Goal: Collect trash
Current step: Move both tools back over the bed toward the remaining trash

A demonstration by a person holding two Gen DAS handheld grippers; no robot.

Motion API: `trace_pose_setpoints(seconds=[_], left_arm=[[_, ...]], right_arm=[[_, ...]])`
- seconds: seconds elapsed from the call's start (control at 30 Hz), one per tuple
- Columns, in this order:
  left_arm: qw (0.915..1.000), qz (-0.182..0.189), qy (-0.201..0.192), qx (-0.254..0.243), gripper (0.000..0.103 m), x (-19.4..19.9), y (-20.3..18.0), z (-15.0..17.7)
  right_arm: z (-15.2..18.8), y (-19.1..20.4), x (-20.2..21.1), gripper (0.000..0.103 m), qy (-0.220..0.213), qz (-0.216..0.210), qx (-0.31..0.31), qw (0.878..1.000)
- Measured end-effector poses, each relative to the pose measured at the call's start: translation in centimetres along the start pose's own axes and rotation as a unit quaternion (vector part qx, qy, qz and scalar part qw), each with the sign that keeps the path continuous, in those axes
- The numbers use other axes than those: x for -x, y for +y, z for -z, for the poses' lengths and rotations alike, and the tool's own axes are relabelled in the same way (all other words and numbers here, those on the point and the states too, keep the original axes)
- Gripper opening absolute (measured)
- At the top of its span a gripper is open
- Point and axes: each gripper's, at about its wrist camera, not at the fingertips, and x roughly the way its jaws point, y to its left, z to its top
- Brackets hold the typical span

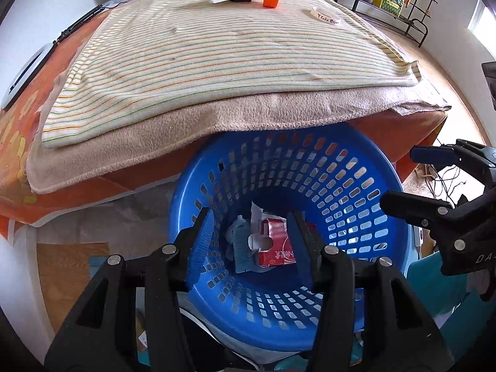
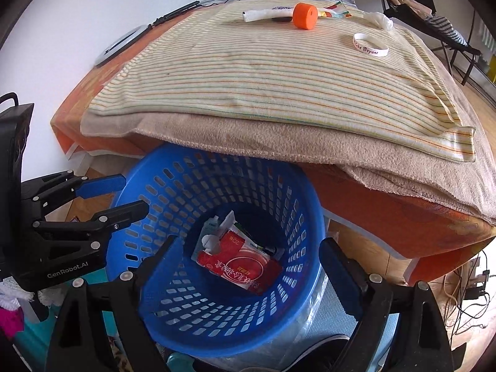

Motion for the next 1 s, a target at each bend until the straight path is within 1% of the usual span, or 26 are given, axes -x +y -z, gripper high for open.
trace_pose_setpoints(seconds=[0.4,0.63,0.83,1.0], left_arm=[[0.9998,0.005,-0.007,0.016,0.050,0.4,0.6,-0.8],[0.9997,0.008,-0.010,0.020,0.050,0.6,0.7,-1.5],[0.9996,0.013,-0.010,0.021,0.050,0.8,0.6,-2.6],[0.9994,0.021,-0.018,0.018,0.050,1.3,0.3,-4.5]], right_arm=[[-0.4,-0.3,0.9,0.094,-0.014,0.015,-0.009,1.000],[-0.9,-0.2,1.6,0.095,-0.026,0.025,-0.002,0.999],[-1.1,0.0,2.0,0.095,-0.033,0.028,0.004,0.999],[-1.6,-0.5,2.6,0.095,-0.043,0.023,-0.003,0.999]])
